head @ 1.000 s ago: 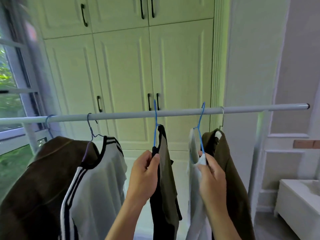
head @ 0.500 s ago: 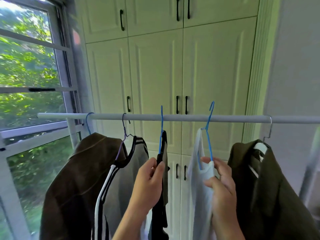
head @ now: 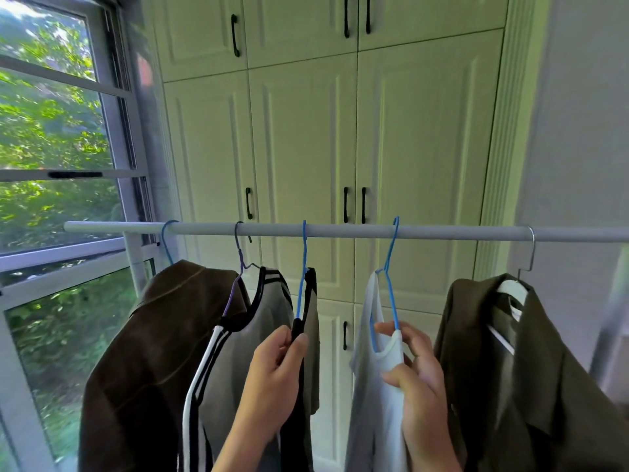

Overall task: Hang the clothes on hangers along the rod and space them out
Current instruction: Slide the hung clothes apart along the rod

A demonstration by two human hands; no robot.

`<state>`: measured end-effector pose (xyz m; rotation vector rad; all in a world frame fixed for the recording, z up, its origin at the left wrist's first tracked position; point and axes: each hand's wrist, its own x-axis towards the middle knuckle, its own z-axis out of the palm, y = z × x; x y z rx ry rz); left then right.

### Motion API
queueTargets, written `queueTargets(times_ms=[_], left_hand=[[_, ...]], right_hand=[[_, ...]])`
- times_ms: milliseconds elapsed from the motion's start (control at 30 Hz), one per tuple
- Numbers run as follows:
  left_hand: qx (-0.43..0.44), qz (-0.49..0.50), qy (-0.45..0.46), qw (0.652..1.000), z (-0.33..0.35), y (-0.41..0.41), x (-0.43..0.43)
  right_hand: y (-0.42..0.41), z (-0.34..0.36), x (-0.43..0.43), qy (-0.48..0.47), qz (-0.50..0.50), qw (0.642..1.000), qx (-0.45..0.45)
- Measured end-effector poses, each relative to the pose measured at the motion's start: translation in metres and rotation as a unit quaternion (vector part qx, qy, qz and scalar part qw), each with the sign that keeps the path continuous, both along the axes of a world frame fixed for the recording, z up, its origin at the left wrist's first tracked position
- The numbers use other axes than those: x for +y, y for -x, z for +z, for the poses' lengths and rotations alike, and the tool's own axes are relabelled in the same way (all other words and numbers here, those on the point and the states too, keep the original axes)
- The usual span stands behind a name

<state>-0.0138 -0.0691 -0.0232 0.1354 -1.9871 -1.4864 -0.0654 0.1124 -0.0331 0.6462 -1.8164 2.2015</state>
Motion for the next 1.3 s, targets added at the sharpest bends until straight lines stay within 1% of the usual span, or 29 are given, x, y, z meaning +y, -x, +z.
queueTargets(times_ms=[133, 367, 433, 500, 567, 600, 633, 667, 700, 733, 767, 800, 833, 900, 933, 967, 1000, 1100, 1233, 1300], left_hand=[[-0.001, -0.016, -0.047, 0.999, -0.002, -0.004, 0.003], [-0.021, -0.008, -0.056, 0.998, -0.003, -0.006, 0.004], [-0.035, 0.029, -0.023, 0.999, -0.002, -0.009, 0.005], [-0.046, 0.107, 0.055, 0.992, 0.0, -0.014, 0.006], [-0.044, 0.196, 0.152, 0.968, 0.009, -0.024, 0.016], [-0.03, 0.223, 0.189, 0.956, 0.016, -0.029, 0.024], [-0.006, 0.229, 0.213, 0.95, 0.023, -0.033, 0.033], [0.024, 0.218, 0.227, 0.949, 0.029, -0.034, 0.042], [0.051, 0.19, 0.228, 0.954, 0.032, -0.033, 0.053], [0.074, 0.157, 0.217, 0.961, 0.034, -0.03, 0.061], [0.083, 0.123, 0.2, 0.969, 0.033, -0.024, 0.07], [0.077, 0.092, 0.182, 0.976, 0.029, -0.017, 0.071], [0.057, 0.056, 0.165, 0.983, 0.026, -0.007, 0.078], [0.001, -0.004, 0.126, 0.992, 0.017, 0.012, 0.078], [-0.023, -0.031, 0.113, 0.993, 0.013, 0.021, 0.082], [-0.042, -0.052, 0.102, 0.992, 0.011, 0.028, 0.085], [-0.057, -0.068, 0.087, 0.992, 0.009, 0.035, 0.088], [-0.078, -0.096, 0.039, 0.992, 0.011, 0.046, 0.097], [-0.08, -0.124, -0.051, 0.988, 0.012, 0.056, 0.104], [-0.072, -0.124, -0.089, 0.986, 0.013, 0.06, 0.108]], right_hand=[[-0.004, 0.0, -0.001, 0.005, 0.025, 1.0, -0.008], [-0.007, -0.002, -0.001, -0.001, 0.029, 0.999, -0.025], [-0.009, -0.001, 0.001, -0.016, 0.013, 0.999, -0.03], [-0.011, 0.002, 0.007, -0.028, -0.002, 0.999, -0.031], [-0.013, 0.009, 0.021, -0.047, -0.039, 0.998, -0.02], [-0.014, 0.014, 0.033, -0.068, -0.067, 0.995, -0.001], [-0.014, 0.019, 0.046, -0.092, -0.107, 0.99, 0.023], [-0.014, 0.026, 0.061, -0.12, -0.16, 0.979, 0.047], [-0.013, 0.033, 0.079, -0.151, -0.227, 0.959, 0.072], [-0.011, 0.038, 0.096, -0.191, -0.302, 0.93, 0.089], [-0.009, 0.045, 0.115, -0.234, -0.367, 0.896, 0.088], [-0.004, 0.049, 0.126, -0.282, -0.403, 0.868, 0.065], [-0.001, 0.053, 0.143, -0.343, -0.412, 0.844, 0.022], [0.008, 0.056, 0.162, -0.456, -0.354, 0.813, -0.082], [0.011, 0.055, 0.173, -0.49, -0.318, 0.803, -0.121], [0.014, 0.054, 0.18, -0.506, -0.283, 0.803, -0.137], [0.017, 0.053, 0.185, -0.508, -0.252, 0.812, -0.136], [0.025, 0.047, 0.187, -0.457, -0.175, 0.859, -0.15], [0.033, 0.037, 0.182, -0.346, -0.163, 0.909, -0.166], [0.034, 0.035, 0.178, -0.299, -0.16, 0.925, -0.172]])
